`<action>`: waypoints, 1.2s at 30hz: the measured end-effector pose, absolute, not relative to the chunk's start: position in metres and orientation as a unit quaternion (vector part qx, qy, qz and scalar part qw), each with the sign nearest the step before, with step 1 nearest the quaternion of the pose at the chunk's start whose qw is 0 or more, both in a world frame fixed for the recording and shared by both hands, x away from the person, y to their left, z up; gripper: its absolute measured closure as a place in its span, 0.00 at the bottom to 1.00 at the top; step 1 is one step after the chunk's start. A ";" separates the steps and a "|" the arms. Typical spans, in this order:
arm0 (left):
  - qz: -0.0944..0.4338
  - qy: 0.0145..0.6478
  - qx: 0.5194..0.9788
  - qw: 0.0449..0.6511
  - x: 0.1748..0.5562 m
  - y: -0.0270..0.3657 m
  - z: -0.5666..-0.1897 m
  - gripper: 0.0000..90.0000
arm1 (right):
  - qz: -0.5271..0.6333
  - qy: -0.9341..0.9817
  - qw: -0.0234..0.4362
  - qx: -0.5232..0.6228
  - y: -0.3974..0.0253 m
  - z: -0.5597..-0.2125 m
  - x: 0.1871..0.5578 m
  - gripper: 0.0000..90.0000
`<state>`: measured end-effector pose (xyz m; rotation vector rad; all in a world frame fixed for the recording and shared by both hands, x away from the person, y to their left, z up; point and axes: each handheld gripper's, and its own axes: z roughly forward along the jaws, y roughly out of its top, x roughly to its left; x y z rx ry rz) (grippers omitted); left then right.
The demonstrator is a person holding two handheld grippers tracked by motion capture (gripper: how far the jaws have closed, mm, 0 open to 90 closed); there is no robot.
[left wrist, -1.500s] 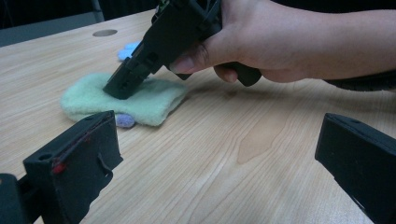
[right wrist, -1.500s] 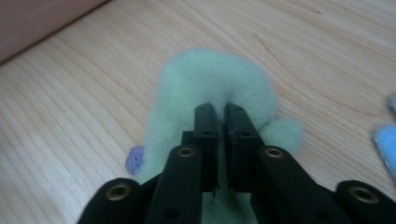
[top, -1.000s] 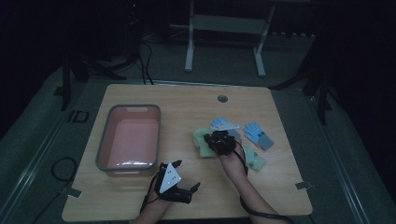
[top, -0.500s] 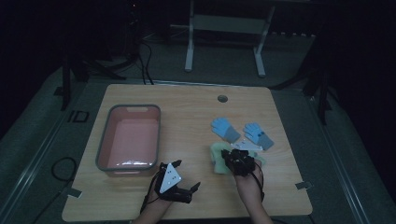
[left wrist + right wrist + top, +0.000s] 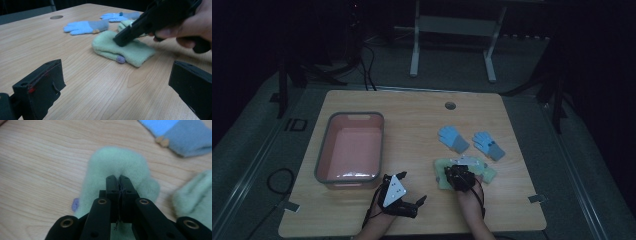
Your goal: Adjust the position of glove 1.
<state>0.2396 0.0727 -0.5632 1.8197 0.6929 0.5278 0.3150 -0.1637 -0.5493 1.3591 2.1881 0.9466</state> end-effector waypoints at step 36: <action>0.223 0.298 0.756 0.538 0.239 0.074 -0.563 0.00 | 0.369 0.853 0.161 0.332 -0.279 -0.503 0.343 0.72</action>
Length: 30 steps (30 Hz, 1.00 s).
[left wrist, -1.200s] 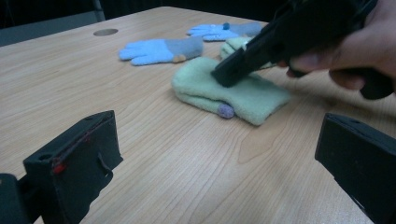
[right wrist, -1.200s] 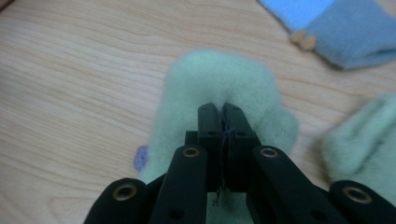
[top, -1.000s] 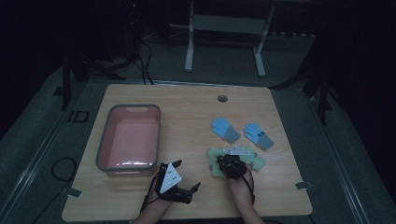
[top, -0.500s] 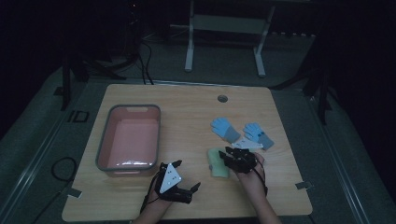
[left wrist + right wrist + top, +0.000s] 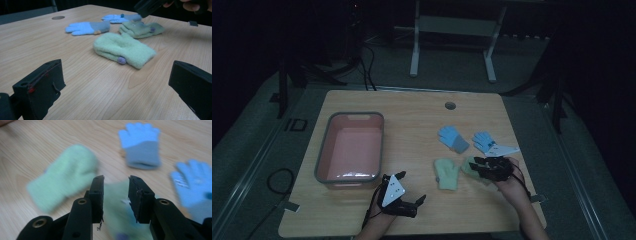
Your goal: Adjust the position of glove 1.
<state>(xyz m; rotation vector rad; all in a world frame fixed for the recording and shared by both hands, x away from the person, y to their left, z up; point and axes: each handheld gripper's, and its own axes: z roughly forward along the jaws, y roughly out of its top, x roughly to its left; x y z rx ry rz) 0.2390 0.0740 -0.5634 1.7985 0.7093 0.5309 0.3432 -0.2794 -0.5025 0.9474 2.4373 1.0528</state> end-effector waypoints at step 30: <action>0.227 0.299 0.756 0.536 0.239 0.073 -0.563 0.00 | 0.349 0.858 0.167 0.338 -0.295 -0.548 0.348 0.92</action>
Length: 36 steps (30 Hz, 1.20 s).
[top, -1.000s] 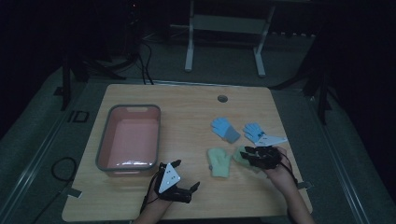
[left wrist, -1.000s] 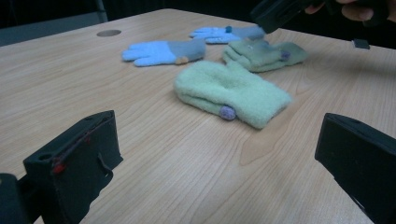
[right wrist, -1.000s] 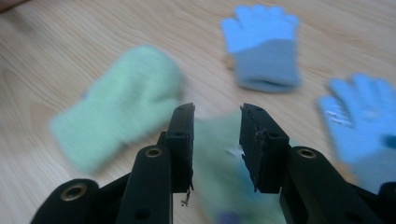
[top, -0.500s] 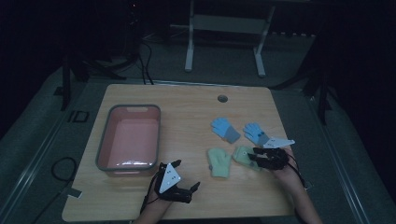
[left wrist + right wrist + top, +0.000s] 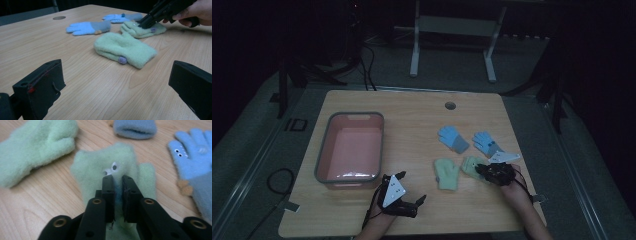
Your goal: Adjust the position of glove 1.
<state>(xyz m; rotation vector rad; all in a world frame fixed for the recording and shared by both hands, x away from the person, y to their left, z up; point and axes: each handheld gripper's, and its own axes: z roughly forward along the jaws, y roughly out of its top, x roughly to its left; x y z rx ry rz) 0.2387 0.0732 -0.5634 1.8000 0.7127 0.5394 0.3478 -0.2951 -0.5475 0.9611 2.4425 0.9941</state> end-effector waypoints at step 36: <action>0.230 0.285 0.760 0.537 0.235 0.070 -0.563 0.00 | 0.327 0.633 0.264 0.650 -0.278 -0.548 0.296 0.96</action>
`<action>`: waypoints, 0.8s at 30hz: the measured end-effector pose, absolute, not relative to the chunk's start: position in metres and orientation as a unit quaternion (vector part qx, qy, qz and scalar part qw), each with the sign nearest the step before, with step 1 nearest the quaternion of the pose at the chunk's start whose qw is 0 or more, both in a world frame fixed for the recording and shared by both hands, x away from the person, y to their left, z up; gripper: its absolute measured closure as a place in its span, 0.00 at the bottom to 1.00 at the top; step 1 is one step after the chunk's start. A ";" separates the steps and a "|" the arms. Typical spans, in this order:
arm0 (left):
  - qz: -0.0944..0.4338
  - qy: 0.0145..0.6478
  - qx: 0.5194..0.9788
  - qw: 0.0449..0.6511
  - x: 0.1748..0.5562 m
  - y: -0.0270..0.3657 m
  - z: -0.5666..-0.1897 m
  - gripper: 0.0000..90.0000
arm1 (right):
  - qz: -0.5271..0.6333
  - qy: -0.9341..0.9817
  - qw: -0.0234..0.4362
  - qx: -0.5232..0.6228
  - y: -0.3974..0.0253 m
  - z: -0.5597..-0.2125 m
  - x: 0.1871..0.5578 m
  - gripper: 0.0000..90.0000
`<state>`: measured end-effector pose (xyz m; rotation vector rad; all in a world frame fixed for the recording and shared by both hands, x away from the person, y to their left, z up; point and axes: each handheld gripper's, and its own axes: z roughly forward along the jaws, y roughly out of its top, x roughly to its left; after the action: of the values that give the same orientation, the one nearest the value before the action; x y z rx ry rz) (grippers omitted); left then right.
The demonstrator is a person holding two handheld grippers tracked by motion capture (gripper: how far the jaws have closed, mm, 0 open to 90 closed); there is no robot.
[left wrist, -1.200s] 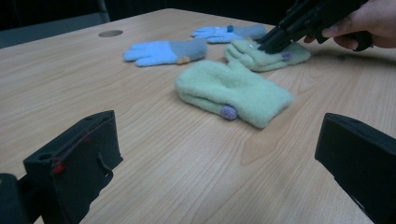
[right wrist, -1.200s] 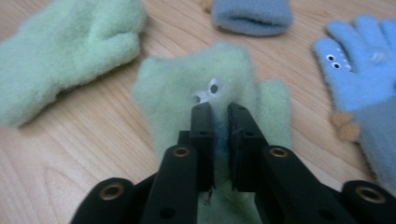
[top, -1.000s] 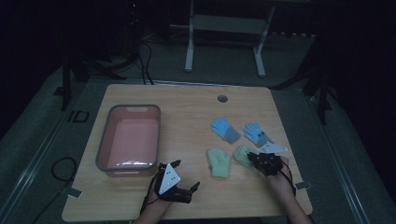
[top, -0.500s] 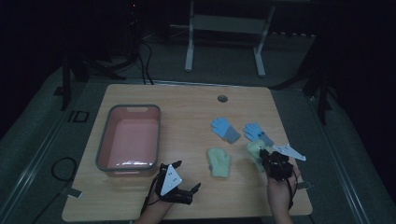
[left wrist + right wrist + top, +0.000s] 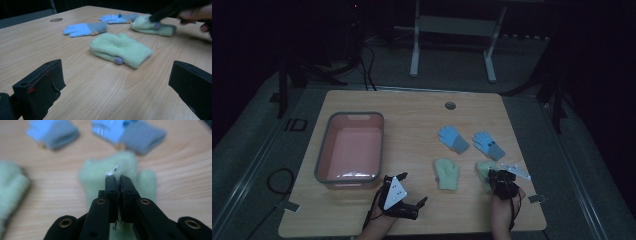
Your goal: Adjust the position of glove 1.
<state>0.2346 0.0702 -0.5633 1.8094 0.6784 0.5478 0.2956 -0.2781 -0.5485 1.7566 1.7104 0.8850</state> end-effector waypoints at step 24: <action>0.219 0.285 0.762 0.538 0.237 0.070 -0.563 0.00 | 0.354 0.694 0.230 0.584 -0.322 -0.506 0.303 0.72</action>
<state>0.2367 0.0704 -0.5632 1.8126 0.6786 0.5215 0.3033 -0.3217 -0.5064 1.6060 1.9082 0.9741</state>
